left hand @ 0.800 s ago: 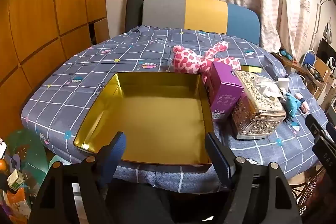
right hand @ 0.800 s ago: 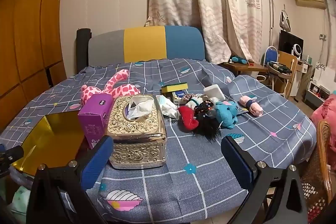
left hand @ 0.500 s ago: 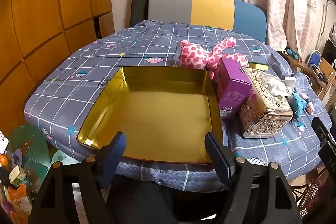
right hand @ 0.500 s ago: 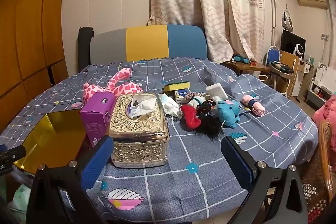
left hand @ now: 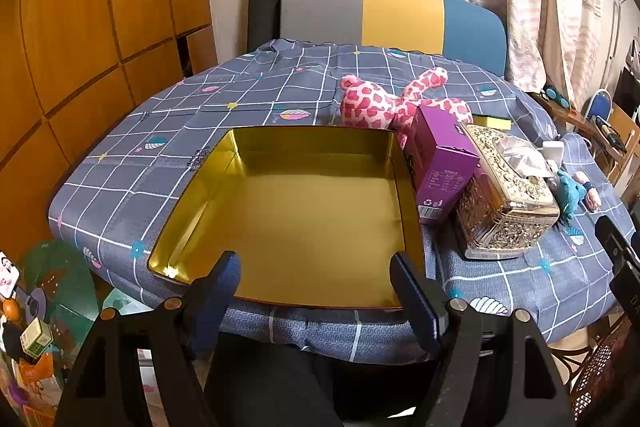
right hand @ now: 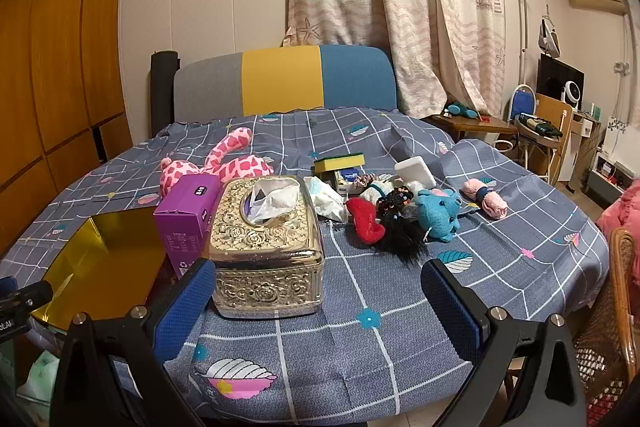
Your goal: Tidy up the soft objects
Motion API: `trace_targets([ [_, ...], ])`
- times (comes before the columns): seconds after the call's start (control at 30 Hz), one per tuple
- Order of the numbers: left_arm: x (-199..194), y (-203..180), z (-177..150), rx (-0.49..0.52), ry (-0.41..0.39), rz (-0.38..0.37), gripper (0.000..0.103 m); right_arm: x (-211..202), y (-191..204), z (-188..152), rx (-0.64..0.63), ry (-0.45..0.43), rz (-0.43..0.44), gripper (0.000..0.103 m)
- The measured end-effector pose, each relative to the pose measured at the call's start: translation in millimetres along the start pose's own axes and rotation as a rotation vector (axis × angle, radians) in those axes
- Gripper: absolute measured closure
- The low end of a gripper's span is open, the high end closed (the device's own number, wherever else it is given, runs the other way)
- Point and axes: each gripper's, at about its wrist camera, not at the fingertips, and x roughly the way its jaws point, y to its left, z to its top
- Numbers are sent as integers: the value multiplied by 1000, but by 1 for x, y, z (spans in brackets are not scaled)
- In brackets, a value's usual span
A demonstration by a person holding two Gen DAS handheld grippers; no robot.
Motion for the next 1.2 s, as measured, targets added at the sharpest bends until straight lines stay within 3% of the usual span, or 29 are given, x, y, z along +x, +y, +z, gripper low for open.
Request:
trace_targets([
  [1.2,4,-2,-3,5,22,9,24,1,3,-1,-22,12,15,0],
])
